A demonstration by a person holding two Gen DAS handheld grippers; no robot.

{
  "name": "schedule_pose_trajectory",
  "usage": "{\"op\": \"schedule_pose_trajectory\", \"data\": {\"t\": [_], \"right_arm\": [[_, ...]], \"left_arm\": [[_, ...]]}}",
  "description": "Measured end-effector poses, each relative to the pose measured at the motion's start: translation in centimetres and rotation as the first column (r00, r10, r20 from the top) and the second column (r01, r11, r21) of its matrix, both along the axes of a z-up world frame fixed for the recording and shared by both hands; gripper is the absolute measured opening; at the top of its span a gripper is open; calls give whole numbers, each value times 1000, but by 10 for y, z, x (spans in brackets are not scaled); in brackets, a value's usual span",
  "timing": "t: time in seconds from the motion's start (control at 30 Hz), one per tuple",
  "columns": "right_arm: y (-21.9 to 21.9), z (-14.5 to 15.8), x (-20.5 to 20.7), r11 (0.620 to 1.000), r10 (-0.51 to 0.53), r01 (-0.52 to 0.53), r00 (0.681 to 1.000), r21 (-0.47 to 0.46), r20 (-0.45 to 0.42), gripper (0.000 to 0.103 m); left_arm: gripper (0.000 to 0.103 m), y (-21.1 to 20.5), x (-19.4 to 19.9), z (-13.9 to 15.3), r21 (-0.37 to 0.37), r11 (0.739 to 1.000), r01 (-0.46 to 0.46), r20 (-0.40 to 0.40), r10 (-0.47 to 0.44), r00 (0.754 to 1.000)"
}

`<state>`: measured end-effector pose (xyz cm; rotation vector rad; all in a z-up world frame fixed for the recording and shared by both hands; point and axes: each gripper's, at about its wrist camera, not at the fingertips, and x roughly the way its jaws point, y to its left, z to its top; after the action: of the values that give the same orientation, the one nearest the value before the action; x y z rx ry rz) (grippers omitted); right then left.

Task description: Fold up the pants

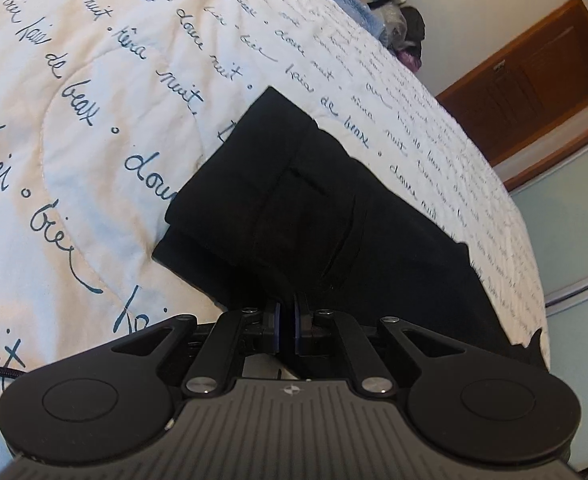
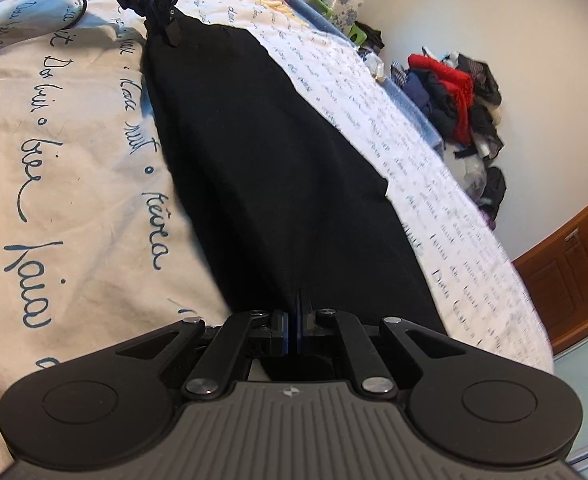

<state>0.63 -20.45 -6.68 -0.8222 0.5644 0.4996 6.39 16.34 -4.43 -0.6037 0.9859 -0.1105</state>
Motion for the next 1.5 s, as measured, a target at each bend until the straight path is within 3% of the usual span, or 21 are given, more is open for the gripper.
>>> {"op": "schedule_pose_trajectory", "data": {"t": [0.17, 0.33, 0.4, 0.5, 0.63, 0.73, 0.8, 0.87, 0.97, 1.03, 1.1, 1.2, 1.3, 1.37, 1.47, 1.5], "right_arm": [[3, -4, -8, 1000, 5, -4, 1000, -28, 29, 5], [-8, 2, -18, 1000, -24, 24, 1000, 11, 6, 6], [-17, 9, -22, 999, -26, 28, 999, 41, -37, 6], [-39, 29, -24, 988, -37, 53, 993, 143, -108, 6], [-77, 47, -20, 932, -150, 183, 980, 313, -128, 6], [-108, 43, -12, 855, -271, 332, 941, 399, -202, 7], [-124, 33, -10, 817, -338, 420, 904, 395, -261, 7], [-131, 23, -13, 816, -367, 457, 883, 355, -293, 7], [-136, 29, -26, 792, -361, 452, 889, 412, -281, 7], [-137, 37, -28, 768, -373, 449, 893, 456, -250, 7], [-132, 46, -25, 739, -362, 432, 902, 517, -236, 7], [-113, 55, -12, 718, -326, 388, 921, 578, -214, 9], [-75, 63, 4, 761, -225, 285, 959, 583, -174, 34], [-47, 68, 12, 797, -135, 193, 980, 573, -143, 60], [-7, 69, 23, 817, -27, 97, 991, 569, -130, 61], [5, 68, 26, 819, -4, 88, 989, 568, -149, 61]], "left_arm": [[18, -3, -5, 16, 30, 999, 28, -6, -28, 1000], [22, -27, -20, 47, 156, 985, 66, 72, -78, 994], [35, -45, -20, 54, 210, 973, 97, 109, -122, 987], [45, -80, -16, 55, 263, 949, 171, 127, -210, 969], [49, -128, -11, 57, 298, 920, 253, 166, -311, 936], [54, -148, -12, 60, 302, 915, 268, 195, -334, 922], [56, -151, -13, 58, 318, 912, 259, 197, -331, 923], [55, -143, -12, 53, 335, 914, 228, 180, -300, 937], [52, -109, -7, 46, 360, 928, 100, 162, -168, 972], [49, -76, -6, 40, 331, 943, 9, 141, -59, 988], [41, -48, -7, 33, 301, 951, -67, 122, 31, 992], [39, -16, -12, 28, 247, 955, -165, 111, 141, 984], [45, 0, -11, 27, 123, 974, -192, 100, 180, 979], [48, 4, -11, 25, 60, 979, -193, 95, 186, 978], [47, 4, -12, 24, 67, 976, -209, 114, 201, 973], [35, 4, -13, 24, 80, 974, -214, 115, 205, 972]]}}
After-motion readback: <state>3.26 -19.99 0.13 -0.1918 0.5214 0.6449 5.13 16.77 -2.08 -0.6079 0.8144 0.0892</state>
